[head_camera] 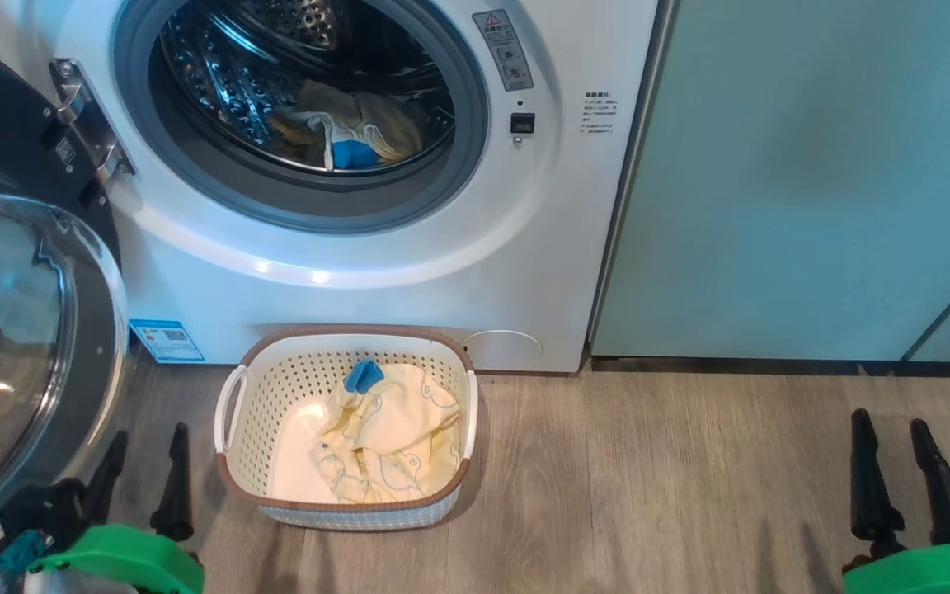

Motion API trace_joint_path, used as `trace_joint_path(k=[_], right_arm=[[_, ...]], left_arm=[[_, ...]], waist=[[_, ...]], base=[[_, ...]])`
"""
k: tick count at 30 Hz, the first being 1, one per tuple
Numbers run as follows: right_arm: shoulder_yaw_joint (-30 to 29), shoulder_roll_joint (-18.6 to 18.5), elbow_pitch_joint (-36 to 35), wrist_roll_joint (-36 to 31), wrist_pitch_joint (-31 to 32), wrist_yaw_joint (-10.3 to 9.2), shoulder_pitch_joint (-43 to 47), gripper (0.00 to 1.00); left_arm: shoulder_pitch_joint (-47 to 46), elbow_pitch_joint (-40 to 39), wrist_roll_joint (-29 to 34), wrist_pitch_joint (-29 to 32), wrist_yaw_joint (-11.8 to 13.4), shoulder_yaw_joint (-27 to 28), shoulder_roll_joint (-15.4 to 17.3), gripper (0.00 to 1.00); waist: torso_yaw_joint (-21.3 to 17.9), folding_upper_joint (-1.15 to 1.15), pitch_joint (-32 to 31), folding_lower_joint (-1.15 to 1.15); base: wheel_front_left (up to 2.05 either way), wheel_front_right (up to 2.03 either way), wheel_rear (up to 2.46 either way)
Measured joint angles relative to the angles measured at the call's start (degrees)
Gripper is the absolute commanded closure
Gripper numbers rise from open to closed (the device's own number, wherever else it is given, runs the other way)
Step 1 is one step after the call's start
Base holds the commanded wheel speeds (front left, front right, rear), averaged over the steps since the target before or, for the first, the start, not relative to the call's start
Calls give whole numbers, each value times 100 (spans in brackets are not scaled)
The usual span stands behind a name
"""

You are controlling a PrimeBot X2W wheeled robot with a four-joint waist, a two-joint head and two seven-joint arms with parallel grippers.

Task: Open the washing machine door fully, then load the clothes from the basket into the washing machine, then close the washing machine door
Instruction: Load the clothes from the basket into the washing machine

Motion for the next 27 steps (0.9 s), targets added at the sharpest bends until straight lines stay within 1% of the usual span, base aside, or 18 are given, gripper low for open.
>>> trace_joint_path(k=[6, 23, 27], right_arm=[[-3, 9, -1, 0, 0, 0, 1, 0], [-25, 99, -1, 0, 0, 0, 1, 0], [-27, 104, -1, 14, 0, 0, 1, 0]], left_arm=[[-9, 0, 40, 0, -42, 2, -45, 0], [-19, -3, 152, 0, -49, 5, -83, 0], [-21, -1, 188, 0, -91, 5, -88, 0]], waist=[[-8, 0, 38, 0], [-36, 0, 98, 0], [-45, 0, 100, 0]], base=[[0, 0, 0], [0, 0, 0], [0, 0, 0]])
